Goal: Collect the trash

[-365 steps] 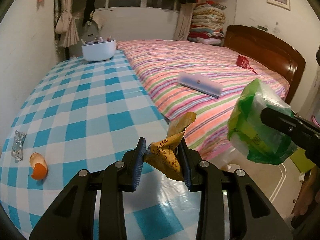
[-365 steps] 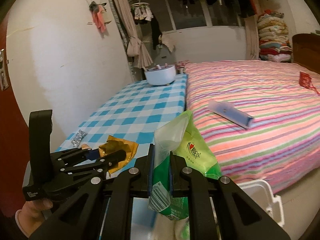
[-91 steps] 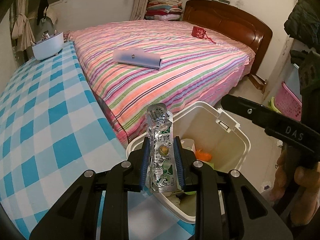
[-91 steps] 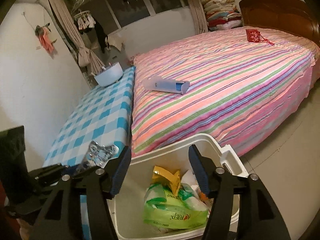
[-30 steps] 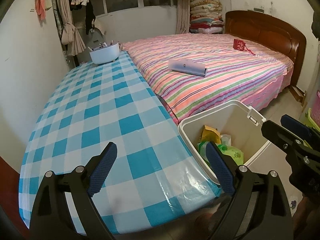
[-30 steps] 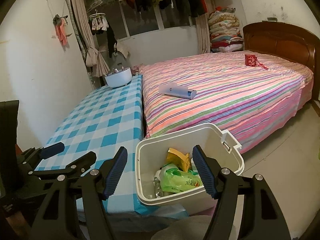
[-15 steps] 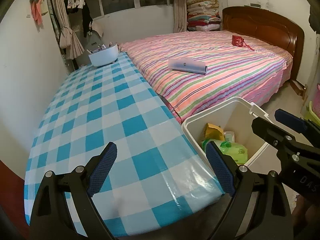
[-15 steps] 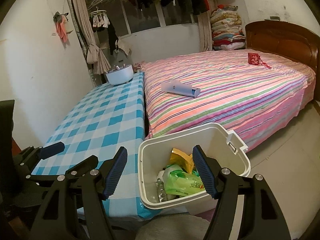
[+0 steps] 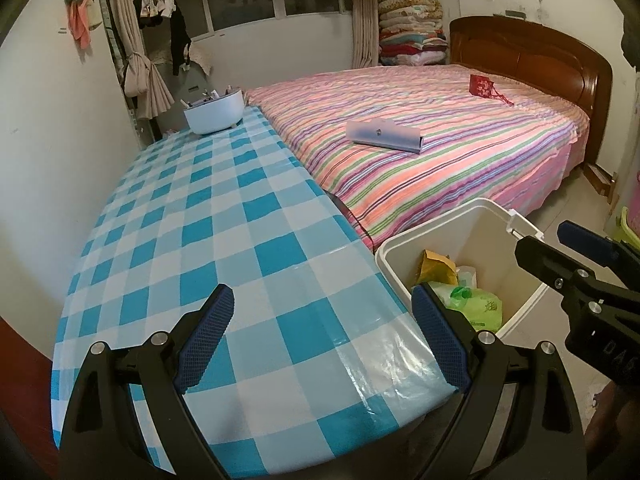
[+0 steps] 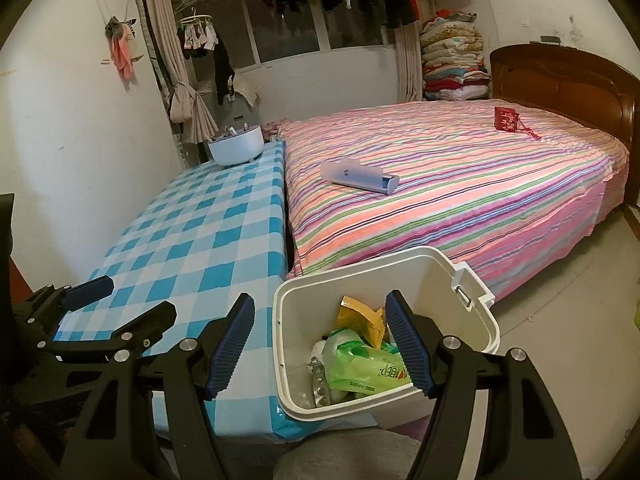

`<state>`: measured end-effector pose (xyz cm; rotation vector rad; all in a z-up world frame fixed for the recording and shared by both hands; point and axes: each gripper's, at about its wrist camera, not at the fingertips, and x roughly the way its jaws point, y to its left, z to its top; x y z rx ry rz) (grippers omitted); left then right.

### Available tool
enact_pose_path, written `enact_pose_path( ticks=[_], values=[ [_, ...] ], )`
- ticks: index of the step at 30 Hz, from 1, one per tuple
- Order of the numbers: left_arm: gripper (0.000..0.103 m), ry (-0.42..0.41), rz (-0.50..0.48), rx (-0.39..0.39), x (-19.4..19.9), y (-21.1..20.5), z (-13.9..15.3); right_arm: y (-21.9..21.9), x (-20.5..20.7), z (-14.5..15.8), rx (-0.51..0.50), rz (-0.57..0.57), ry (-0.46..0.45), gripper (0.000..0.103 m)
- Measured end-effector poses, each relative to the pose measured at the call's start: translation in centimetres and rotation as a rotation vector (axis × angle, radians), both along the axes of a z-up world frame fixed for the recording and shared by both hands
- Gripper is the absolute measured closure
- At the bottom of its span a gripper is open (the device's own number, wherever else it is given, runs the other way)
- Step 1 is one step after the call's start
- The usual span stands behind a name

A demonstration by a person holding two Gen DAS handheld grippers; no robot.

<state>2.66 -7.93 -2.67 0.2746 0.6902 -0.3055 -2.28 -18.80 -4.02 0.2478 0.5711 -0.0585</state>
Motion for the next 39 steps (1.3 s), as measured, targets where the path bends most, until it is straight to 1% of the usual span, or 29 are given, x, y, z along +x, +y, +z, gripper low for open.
enact_pose_path(
  ticks=[8,12,20,22,23,29,33,36,39],
  values=[
    [0.014,0.023,0.005,0.013,0.4,-0.4,-0.7,0.0,0.1,-0.1,-0.002,0.003,0.002,0.037],
    [0.014,0.019,0.008,0.016,0.4,-0.6,-0.8,0.0,0.1,-0.1,-0.001,0.002,0.003,0.037],
    [0.014,0.049,-0.007,-0.002,0.4,-0.9,-1.2,-0.4,0.1,-0.4,0.003,0.002,0.007,0.037],
    [0.007,0.066,-0.017,-0.019,0.4,-0.9,-1.3,-0.4,0.1,-0.6,0.004,0.0,0.009,0.037],
    [0.007,0.067,-0.021,-0.023,0.4,-1.0,-1.3,-0.5,0.1,-0.7,0.005,-0.001,0.01,0.037],
    [0.007,0.024,-0.034,-0.009,0.3,-1.1,-0.7,-0.9,-0.1,-1.0,0.011,-0.008,0.013,0.037],
    [0.007,-0.005,-0.067,-0.028,-0.3,-1.5,-0.3,-1.2,-0.2,-1.2,0.014,-0.014,0.015,0.037],
    [0.007,-0.004,-0.097,-0.059,-0.6,-1.8,-0.3,-1.4,-0.4,-1.3,0.018,-0.016,0.013,0.037],
    [0.007,-0.044,-0.101,-0.049,-1.0,-1.9,0.0,-1.5,-0.5,-1.2,0.017,-0.02,0.007,0.037]
  ],
)
